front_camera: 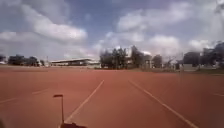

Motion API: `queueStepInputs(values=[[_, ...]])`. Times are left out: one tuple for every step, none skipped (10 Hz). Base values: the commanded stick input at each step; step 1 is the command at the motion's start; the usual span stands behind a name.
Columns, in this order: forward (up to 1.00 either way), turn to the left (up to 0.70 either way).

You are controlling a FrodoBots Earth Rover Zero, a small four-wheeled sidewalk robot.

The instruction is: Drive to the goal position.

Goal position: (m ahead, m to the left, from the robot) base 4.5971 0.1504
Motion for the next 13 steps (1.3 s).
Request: queueStepInputs(values=[[0.7, 0.0], [0.7, 0.0], [0.7, 0.0], [0.7, 0.0], [0.7, 0.0], [0.7, 0.0], [0.7, 0.0], [0.7, 0.0], [0.7, 0.0], [0.7, 0.0], [0.7, 0.0], [0.7, 0.0], [0.7, 0.0]])
